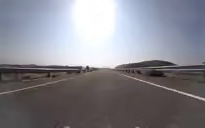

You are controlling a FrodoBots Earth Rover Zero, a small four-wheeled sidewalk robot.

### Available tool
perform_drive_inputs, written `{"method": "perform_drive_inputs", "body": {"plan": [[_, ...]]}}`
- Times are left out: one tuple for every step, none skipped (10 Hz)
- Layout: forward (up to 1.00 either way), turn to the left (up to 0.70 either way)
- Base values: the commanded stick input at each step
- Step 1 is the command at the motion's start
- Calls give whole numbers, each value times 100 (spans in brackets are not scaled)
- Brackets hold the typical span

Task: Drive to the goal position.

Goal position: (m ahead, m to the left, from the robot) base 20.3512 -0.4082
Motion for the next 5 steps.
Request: {"method": "perform_drive_inputs", "body": {"plan": [[100, 0], [100, 0], [100, 0], [100, 0], [100, 0]]}}
